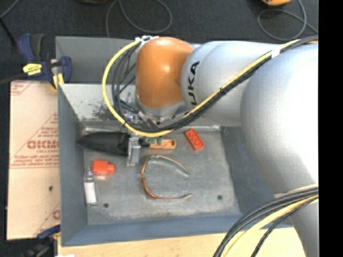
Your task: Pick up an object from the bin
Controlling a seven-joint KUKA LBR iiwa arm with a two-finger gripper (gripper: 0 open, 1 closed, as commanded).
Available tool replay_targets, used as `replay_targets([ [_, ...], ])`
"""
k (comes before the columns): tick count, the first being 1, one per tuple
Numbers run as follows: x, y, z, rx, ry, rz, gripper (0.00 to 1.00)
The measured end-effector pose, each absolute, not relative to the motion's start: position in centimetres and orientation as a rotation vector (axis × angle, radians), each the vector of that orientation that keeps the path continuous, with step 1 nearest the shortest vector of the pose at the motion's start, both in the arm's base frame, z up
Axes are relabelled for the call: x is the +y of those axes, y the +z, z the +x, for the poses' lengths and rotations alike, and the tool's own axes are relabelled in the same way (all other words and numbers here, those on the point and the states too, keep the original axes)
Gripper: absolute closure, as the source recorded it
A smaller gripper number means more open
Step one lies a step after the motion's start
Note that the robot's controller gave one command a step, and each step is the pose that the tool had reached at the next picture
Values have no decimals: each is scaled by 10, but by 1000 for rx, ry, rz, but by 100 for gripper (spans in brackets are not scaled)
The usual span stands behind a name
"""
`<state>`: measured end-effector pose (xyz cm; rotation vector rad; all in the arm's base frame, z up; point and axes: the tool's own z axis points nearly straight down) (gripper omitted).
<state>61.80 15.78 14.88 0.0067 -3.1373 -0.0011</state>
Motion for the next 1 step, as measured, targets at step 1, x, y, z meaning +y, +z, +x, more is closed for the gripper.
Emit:
replay_targets([
  [1, 157, 154, 619, -3144, -3, 3, 0],
])
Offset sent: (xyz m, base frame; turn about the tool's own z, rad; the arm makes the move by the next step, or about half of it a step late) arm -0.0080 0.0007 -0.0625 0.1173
